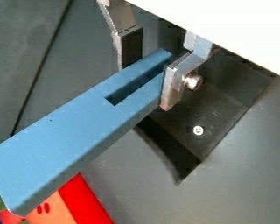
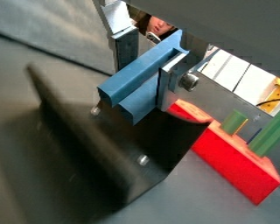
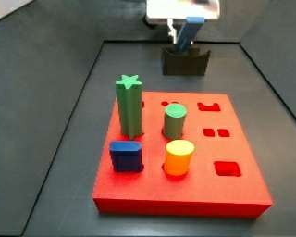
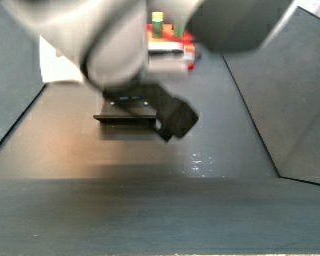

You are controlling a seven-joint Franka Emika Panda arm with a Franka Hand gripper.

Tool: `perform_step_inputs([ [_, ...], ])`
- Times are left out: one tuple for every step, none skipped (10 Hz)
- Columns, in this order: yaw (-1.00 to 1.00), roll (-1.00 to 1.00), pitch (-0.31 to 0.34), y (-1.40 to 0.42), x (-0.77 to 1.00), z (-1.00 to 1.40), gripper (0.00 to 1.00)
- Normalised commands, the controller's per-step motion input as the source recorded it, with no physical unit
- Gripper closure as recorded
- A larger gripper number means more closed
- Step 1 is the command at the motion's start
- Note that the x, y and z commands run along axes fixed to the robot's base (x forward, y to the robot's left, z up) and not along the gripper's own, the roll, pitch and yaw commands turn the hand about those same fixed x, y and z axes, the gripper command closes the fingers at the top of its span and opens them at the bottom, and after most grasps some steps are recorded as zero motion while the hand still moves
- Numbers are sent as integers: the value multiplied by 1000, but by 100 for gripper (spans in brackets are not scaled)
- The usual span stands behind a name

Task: Pick up the double-square object. Move up. Rotate the double-square object. Place the double-square object on the fixture. Regrasp the double-square object. Move to above the board. Insert the double-square object.
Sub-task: Place the double-square object on the fixture, then regrasp the double-square object.

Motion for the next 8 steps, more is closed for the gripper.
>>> perform_step_inputs([
  [-108, -244, 60, 106, 180, -1000, 100],
  [-113, -193, 48, 110, 171, -961, 100],
  [-115, -170, 39, 89, 133, -717, 100],
  [-112, -166, 34, 78, 122, -602, 100],
  [-102, -131, 13, 86, 93, -492, 100],
  [0, 0, 0, 0, 0, 0, 0],
  [-17, -42, -17, 0, 0, 1000, 0],
  [-9, -33, -12, 4, -9, 1000, 0],
])
